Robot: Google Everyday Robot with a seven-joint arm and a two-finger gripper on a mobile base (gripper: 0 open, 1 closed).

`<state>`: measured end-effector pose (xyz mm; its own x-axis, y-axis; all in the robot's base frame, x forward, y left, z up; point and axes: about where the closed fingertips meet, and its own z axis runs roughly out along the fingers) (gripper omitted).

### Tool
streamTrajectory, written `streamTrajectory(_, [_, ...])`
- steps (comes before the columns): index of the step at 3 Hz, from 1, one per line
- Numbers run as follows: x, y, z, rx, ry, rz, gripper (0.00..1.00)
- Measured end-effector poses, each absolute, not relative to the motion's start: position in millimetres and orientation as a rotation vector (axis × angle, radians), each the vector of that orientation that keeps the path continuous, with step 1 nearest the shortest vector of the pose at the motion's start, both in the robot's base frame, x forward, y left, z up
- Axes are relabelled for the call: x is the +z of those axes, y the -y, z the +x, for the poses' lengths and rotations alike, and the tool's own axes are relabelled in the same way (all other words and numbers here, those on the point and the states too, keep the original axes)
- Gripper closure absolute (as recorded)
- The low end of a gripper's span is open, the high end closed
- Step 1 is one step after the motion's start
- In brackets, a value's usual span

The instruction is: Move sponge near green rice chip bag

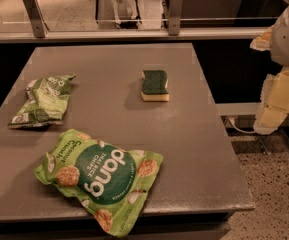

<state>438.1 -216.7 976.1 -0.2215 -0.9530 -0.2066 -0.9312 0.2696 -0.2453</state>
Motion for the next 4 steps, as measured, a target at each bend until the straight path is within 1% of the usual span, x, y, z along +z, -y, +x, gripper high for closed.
streamTrajectory(1, [975, 215, 442, -0.097, -2.226, -1.724, 0.00])
streamTrajectory(2, [964, 201, 475, -0.069, -2.191, -1.723, 0.00])
streamTrajectory(4, [941, 132, 541, 0.025, -2.058, -1.753, 0.00])
